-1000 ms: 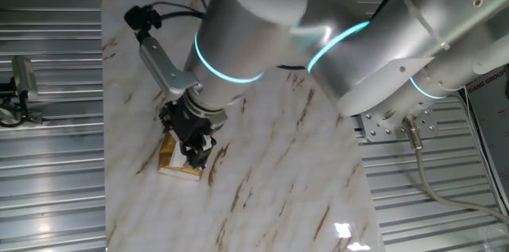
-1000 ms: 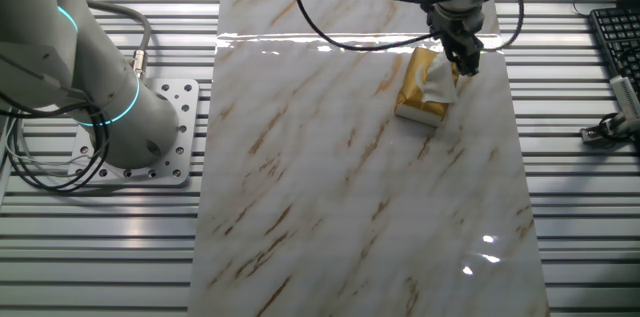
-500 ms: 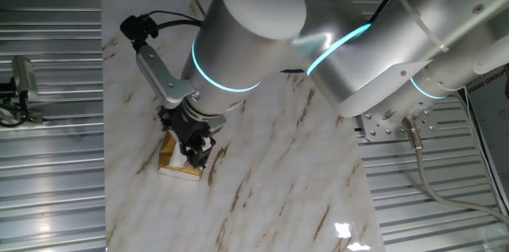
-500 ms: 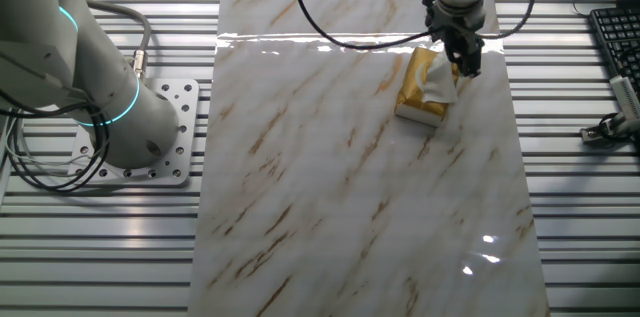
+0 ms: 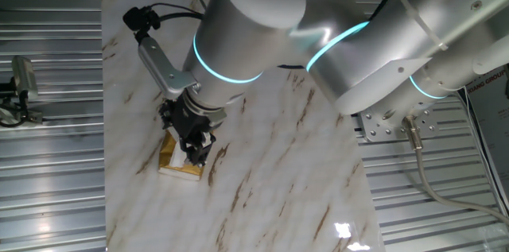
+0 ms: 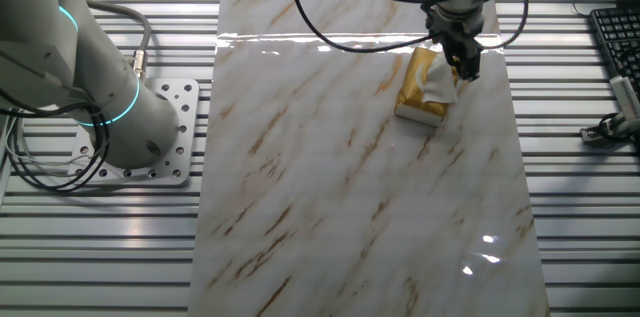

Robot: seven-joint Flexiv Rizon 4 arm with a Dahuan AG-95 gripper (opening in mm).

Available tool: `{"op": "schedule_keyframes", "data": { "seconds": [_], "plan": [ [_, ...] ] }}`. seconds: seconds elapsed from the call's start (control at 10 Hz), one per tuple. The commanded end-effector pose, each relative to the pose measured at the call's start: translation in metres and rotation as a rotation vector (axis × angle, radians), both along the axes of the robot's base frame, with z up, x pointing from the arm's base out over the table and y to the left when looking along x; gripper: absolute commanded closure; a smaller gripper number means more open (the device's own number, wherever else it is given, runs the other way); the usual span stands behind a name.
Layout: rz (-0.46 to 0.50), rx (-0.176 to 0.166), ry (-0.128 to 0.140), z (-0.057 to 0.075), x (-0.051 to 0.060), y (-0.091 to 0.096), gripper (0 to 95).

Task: Pull out a napkin

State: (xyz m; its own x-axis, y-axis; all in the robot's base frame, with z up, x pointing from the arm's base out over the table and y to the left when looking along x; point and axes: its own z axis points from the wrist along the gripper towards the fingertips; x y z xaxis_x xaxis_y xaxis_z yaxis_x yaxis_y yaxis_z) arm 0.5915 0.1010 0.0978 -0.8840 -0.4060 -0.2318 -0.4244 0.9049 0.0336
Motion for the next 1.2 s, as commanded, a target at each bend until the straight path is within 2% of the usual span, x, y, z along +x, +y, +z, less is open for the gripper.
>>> {"op": "schedule_keyframes", "data": {
  "seconds": [0.1, 0.3, 0.5, 0.7, 0.8, 1.2],
  "plan": [
    [-0.036, 0.037, 0.003, -0.0005, -0.0003, 0.0012, 38.0],
    [-0.035, 0.034, 0.005, -0.0005, -0.0004, 0.0013, 76.0],
    [-0.024, 0.032, 0.004, -0.0006, -0.0005, 0.0020, 76.0],
    [-0.017, 0.016, 0.006, -0.0007, -0.0006, 0.0027, 76.0],
    [-0.018, 0.015, 0.006, -0.0007, -0.0006, 0.0030, 95.0],
    [-0.011, 0.011, 0.007, -0.0007, -0.0006, 0.0033, 95.0]
  ]
}}
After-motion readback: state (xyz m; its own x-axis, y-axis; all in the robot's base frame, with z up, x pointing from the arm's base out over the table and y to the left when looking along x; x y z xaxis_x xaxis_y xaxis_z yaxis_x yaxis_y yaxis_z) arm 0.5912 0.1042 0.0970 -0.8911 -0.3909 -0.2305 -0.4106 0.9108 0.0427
